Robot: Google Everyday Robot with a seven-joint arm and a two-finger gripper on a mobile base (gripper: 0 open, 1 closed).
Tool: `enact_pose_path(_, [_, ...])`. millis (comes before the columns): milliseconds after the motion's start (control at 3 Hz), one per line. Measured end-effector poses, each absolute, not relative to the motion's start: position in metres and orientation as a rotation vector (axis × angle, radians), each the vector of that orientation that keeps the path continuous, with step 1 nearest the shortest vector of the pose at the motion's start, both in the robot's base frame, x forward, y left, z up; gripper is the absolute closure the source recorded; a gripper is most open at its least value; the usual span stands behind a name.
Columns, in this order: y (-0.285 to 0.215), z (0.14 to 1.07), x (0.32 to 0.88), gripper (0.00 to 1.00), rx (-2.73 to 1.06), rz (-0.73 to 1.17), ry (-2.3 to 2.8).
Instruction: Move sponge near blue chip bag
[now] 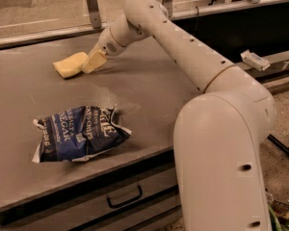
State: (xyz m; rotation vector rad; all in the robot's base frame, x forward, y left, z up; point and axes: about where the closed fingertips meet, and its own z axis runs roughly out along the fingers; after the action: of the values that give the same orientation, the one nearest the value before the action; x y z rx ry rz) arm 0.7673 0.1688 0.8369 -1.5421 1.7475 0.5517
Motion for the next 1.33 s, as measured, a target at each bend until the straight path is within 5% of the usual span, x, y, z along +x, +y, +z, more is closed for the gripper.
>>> enact_pose_path(333, [0.169, 0.837, 0.767, 0.87, -1.542, 0.552, 1.748])
enact_pose_path(667, [0.169, 0.837, 0.767, 1.0, -1.542, 0.551, 1.748])
enact_pose_path(1333, [0.107, 0.897, 0.722, 1.0, -1.67, 0.415, 1.776])
